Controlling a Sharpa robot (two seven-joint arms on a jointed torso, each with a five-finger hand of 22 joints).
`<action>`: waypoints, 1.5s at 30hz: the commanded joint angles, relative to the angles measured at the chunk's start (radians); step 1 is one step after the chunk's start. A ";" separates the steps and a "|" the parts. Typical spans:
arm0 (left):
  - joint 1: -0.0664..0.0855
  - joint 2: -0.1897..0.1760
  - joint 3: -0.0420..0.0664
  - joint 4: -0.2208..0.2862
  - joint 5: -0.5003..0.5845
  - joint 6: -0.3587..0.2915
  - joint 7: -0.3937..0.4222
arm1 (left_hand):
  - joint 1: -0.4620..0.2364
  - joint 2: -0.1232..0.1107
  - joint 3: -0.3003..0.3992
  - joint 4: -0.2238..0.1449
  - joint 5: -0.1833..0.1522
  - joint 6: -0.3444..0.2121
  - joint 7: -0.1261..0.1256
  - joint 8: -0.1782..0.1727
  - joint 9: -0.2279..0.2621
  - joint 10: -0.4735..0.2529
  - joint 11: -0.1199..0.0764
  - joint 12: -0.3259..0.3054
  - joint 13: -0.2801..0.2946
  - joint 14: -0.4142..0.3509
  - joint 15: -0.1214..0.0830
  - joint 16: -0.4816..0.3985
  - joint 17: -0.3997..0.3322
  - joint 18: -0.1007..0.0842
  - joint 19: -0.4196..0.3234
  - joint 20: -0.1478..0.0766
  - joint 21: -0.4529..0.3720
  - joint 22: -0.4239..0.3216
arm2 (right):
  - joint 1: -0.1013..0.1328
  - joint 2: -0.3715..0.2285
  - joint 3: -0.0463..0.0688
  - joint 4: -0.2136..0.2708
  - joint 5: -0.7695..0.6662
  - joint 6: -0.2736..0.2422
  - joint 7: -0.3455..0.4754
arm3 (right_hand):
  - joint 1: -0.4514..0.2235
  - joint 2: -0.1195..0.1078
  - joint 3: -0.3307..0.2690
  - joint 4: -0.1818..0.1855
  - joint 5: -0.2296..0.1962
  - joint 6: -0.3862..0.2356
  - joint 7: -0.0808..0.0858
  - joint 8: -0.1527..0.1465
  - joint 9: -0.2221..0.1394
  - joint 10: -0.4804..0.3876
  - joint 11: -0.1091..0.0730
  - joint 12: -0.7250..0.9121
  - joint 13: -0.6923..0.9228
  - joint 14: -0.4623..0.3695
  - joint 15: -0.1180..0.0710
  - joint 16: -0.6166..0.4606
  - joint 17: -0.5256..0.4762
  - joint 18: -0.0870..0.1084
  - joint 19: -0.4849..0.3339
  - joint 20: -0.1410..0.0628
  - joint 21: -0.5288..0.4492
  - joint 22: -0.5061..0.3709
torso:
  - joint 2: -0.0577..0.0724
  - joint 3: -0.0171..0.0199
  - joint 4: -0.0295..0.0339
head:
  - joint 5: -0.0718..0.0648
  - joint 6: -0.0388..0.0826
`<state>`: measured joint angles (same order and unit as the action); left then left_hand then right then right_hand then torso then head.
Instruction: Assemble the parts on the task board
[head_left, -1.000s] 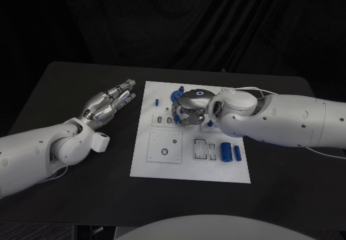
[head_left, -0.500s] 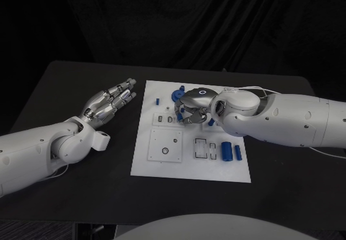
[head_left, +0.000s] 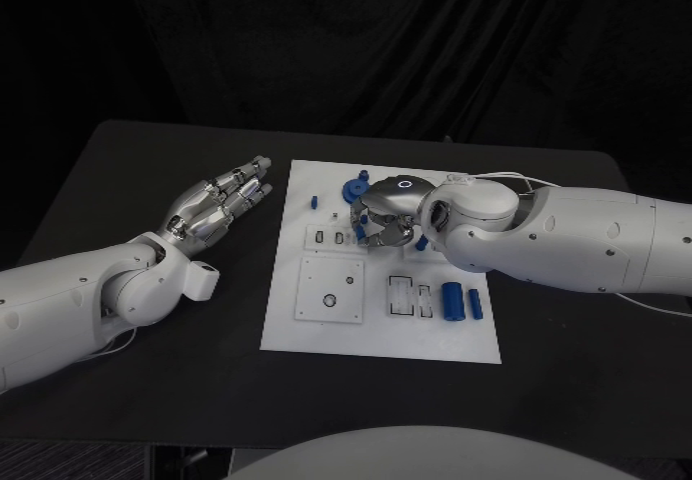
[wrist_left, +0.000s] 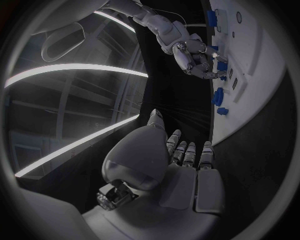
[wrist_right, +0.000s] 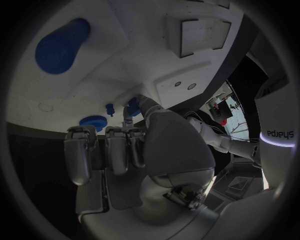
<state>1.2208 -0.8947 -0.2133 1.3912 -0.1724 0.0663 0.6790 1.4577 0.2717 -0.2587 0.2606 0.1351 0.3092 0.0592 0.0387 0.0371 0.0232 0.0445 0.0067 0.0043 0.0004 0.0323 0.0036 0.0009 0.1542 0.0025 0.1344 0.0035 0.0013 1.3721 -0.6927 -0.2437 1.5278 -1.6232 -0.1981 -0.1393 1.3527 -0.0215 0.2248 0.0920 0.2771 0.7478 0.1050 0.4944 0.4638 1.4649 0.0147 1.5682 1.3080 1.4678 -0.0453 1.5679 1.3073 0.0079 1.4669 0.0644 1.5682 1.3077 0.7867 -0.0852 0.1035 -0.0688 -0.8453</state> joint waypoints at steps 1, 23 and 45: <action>-0.002 0.002 0.001 0.000 -0.002 0.015 0.146 | 0.010 0.001 0.000 -0.006 0.004 -0.003 0.007 -0.001 0.000 -0.003 0.007 -0.001 0.001 0.000 0.008 -0.004 -0.001 0.018 -0.002 0.007 -0.004 -0.001 | -0.012 0.003 -0.003 -0.010 -0.009 0.030 -0.019 | -0.006 -0.003 -0.002 -0.006 0.006 -0.003 0.001 -0.005 -0.003 0.106 0.007 0.003 0.263 0.103 0.008 0.003 0.263 -0.008 0.104 0.009 0.003 0.263 | 0.000 -0.0006 -0.0005 | 0.002 -0.001; -0.004 0.004 0.001 -0.008 -0.002 0.019 0.146 | 0.011 0.004 0.003 -0.010 0.004 -0.007 0.008 -0.001 -0.001 -0.004 0.008 -0.002 0.001 0.000 0.009 -0.004 -0.001 0.017 -0.002 0.008 -0.004 -0.001 | -0.023 0.003 -0.003 -0.022 -0.009 0.018 -0.013 | -0.071 -0.033 -0.017 0.003 0.005 -0.096 0.016 -0.212 -0.095 0.106 0.018 0.003 0.263 0.103 0.018 0.003 0.263 -0.008 0.104 0.020 0.003 0.263 | 0.002 -0.0001 0.0005 | 0.005 -0.006; -0.005 -0.019 0.001 0.011 -0.024 -0.049 0.152 | 0.012 -0.004 0.001 -0.025 0.004 0.009 0.015 0.002 0.001 0.001 0.013 -0.001 0.002 0.000 0.022 -0.004 -0.001 0.023 -0.002 0.028 -0.003 -0.001 | 0.001 -0.086 -0.001 0.057 -0.009 -0.223 0.027 | -0.090 -0.055 -0.049 0.030 0.007 -0.204 0.011 -0.324 -0.141 0.106 0.015 0.003 0.263 0.103 0.016 0.003 0.263 -0.005 0.097 0.018 -0.007 0.259 | 0.001 0.0012 -0.0013 | 0.014 0.005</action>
<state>1.2171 -0.9120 -0.2134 1.3975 -0.1763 0.0576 0.6791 1.4670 0.2702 -0.2575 0.2396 0.1351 0.3147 0.0717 0.0386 0.0371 0.0243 0.0529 0.0067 0.0052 -0.0016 0.0487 0.0037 0.0014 0.1709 0.0011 0.1582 0.0035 0.0016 1.3676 -0.7749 -0.2470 1.5778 -1.6240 -0.3157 -0.1264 1.2655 -0.0684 0.1762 0.1183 0.2784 0.5480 0.1156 0.1741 0.3229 1.4648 0.0287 1.5682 1.3076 1.4643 -0.0348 1.5679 1.3073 0.0078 1.4670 0.0787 1.5682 1.3074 0.7874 -0.0845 0.1033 -0.0556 -0.8454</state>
